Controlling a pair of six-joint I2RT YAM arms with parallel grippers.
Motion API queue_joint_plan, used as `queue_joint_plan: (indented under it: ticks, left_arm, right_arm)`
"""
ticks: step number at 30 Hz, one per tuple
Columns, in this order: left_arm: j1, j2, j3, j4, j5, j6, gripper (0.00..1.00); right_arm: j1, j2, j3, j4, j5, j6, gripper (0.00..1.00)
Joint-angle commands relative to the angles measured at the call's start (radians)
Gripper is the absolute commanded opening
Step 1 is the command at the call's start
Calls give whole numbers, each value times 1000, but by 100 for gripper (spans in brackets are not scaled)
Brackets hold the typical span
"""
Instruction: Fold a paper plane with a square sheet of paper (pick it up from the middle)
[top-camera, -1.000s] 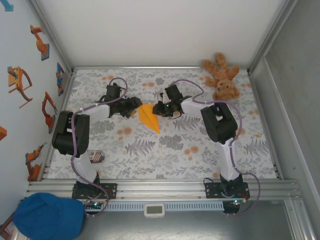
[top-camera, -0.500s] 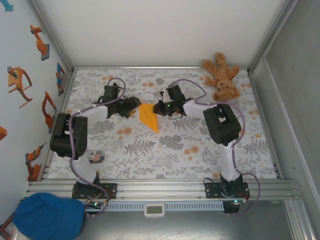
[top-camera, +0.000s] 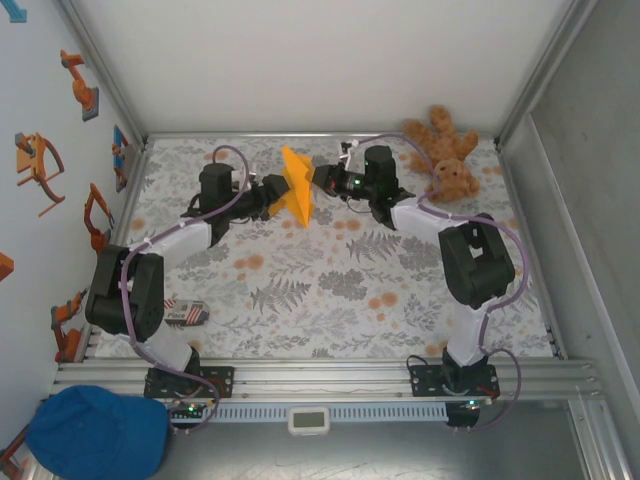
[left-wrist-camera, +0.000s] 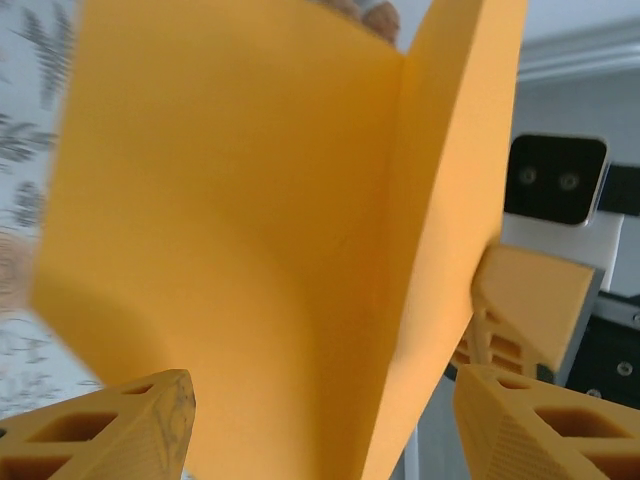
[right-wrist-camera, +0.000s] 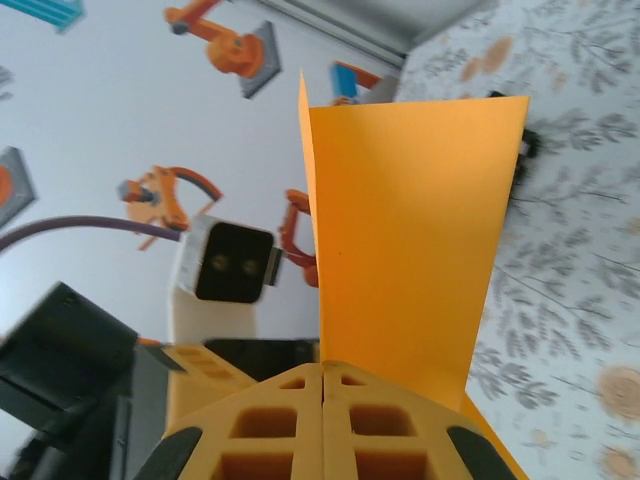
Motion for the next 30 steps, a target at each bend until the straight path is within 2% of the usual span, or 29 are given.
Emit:
queue_joint_plan:
  ticks: [1, 10, 17, 22, 27, 30]
  left_arm:
    - [-20, -12, 39, 117, 64, -32, 67]
    - [-24, -18, 46, 196, 95, -55, 40]
    - [-29, 11, 32, 360, 143, -127, 33]
    - [-31, 14, 33, 365, 143, -113, 27]
    - [-30, 20, 42, 370, 143, -112, 16]
    - [-32, 23, 49, 373, 145, -114, 12]
  right_arm:
    - [-3, -32, -15, 121, -22, 121, 0]
    - [-14, -51, -23, 182, -34, 176, 0]
    - [-20, -41, -28, 262, -39, 260, 0]
    - [-25, -29, -28, 328, -48, 317, 0]
    - [-29, -19, -31, 361, -52, 349, 0]
    - [-29, -20, -33, 364, -54, 350, 0]
